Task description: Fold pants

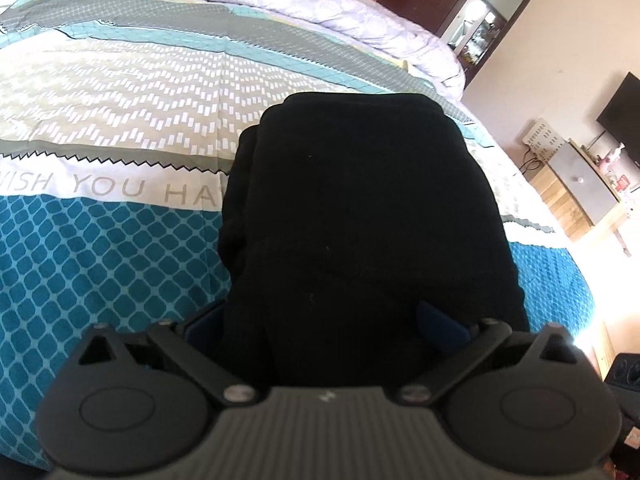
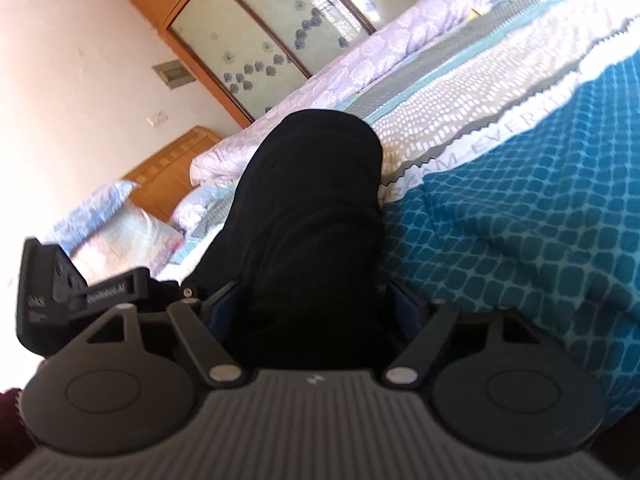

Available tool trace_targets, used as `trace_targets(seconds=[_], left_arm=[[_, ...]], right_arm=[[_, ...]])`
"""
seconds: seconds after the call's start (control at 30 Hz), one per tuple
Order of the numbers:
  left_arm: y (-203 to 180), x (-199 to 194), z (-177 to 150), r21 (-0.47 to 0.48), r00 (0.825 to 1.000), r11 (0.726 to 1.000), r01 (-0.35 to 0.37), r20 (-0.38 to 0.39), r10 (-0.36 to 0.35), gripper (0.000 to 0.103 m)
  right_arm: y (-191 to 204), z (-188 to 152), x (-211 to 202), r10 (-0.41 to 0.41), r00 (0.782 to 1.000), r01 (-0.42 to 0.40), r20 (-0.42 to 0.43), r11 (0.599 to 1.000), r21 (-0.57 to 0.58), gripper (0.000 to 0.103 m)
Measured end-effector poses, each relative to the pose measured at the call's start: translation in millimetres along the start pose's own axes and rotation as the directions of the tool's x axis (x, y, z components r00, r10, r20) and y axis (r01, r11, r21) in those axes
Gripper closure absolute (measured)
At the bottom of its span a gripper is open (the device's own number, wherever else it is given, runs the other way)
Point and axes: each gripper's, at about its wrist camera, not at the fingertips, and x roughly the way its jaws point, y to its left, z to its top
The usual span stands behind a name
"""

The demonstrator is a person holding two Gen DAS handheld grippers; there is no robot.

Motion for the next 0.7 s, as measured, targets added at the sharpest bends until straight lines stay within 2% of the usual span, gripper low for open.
trace_targets(seconds=[0.2,0.53,0.63,0.7], left_arm=[[-0.8,-1.1,-1.8,0.008,1.0,1.0,0.006,0.011,-0.006,0.0],[-0.4,0.1,0.6,0.0,1.0,1.0,0.01,-0.004,-0.01,0.0],[2.6,-1.4,1.9,-0.015,1.0,0.999,0.029,-0.007,-0.029,0.0],[4.0,-3.8,1.3,-0.022,0.999,0.999,0.038,-0.006,-0.039,0.0]], right_arm=[[12.0,-6.7,10.5,-0.026,1.0,0.026,0.002,0.994,-0.11,0.01],[16.8,-4.2,12.2,-0.05,0.999,0.049,0.0,0.994,-0.093,0.011],[15.2,1.0,1.1,-0.084,0.995,0.089,0.062,0.992,-0.087,0.011],[7.2,6.7,-3.3,-0.093,0.992,0.098,0.083,0.993,-0.059,0.015]])
